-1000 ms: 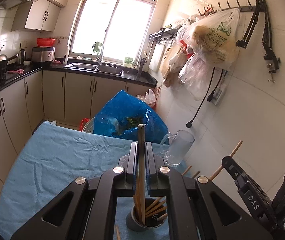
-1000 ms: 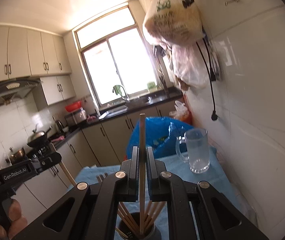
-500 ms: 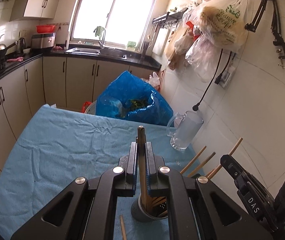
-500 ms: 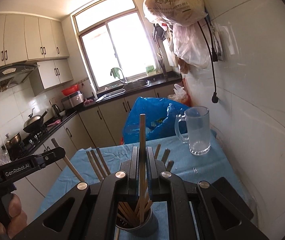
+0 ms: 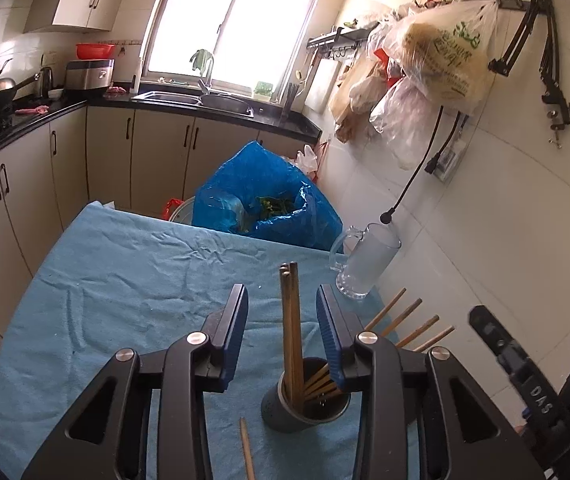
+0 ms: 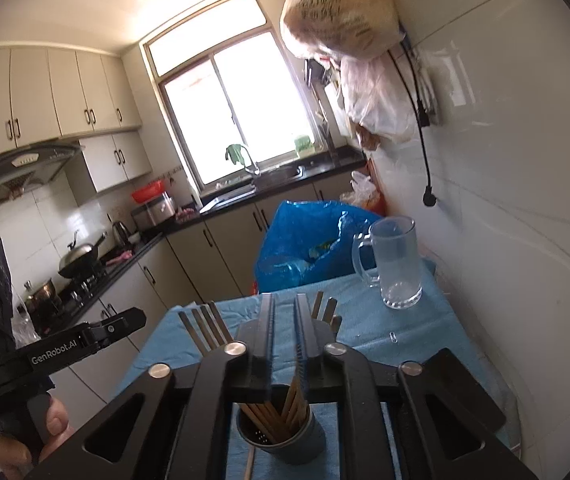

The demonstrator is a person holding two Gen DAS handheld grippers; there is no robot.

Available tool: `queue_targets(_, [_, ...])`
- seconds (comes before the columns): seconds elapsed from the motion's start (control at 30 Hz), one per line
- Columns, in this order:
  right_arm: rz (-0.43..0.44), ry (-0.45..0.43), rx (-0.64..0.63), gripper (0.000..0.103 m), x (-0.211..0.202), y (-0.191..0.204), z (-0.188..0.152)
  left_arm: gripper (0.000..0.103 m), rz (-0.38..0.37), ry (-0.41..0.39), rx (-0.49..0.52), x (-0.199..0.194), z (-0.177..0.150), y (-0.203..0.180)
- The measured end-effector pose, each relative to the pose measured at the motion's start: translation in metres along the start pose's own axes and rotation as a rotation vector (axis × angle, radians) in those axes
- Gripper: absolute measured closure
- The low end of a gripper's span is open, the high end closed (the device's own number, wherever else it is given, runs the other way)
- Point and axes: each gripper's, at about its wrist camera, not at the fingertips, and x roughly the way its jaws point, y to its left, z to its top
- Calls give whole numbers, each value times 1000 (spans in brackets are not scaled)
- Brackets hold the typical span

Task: Organize utensils
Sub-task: 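Open the left tool into the cup while the right tool releases its chopstick, then grasp a chopstick with the right tool while the left tool approaches others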

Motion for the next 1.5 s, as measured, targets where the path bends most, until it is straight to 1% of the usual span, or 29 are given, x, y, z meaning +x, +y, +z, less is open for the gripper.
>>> queue_targets(0.1, [14,-13,18,79,-19,-2,-4,68,9,-4,-9,-14,-8,13])
queue_targets(0.17, [24,-8,20,78,-31,-2,-12,67,22,1,-8,-21,-16,21])
queue_targets(0.3, [42,52,22,77,-42,-4,-42,66,62,51,-30,-26,-45,51])
queue_targets(0.37, [49,97,32,77,-41,-6,-58,66,93,95,-41,-23,-65,66])
queue_targets(0.43, [59,162,43,75,-33,-8,-76,66,111,143,-54,-18,-85,80])
queue_targets(0.47, [67,209,47,75,-26,-8,-88,66,123,171,-60,-15,-96,86])
queue_targets(0.53, [64,269,53,75,-14,-9,-104,66,142,216,-82,-11,-116,99])
queue_targets(0.63, [64,385,71,75,9,-9,-132,66,166,295,-106,-1,-146,116])
queue_targets(0.73, [71,470,82,75,30,-7,-150,66,204,329,-98,4,-169,126])
queue_targets(0.8, [73,511,73,75,41,-3,-158,66,226,342,-95,5,-179,132])
queue_targets(1.0, [74,595,25,75,71,16,-178,66,210,352,-119,2,-186,142])
queue_targets(1.13, [53,624,-20,75,93,30,-185,66,197,349,-113,-1,-185,145])
queue_targets(1.2, [30,631,-48,73,105,37,-188,66,190,349,-112,-2,-186,147])
queue_targets(1.43, [-39,660,-117,73,145,53,-191,66,176,351,-115,-2,-184,154])
queue_targets(1.5, [-90,672,-157,73,154,57,-192,66,171,353,-117,-2,-183,156])
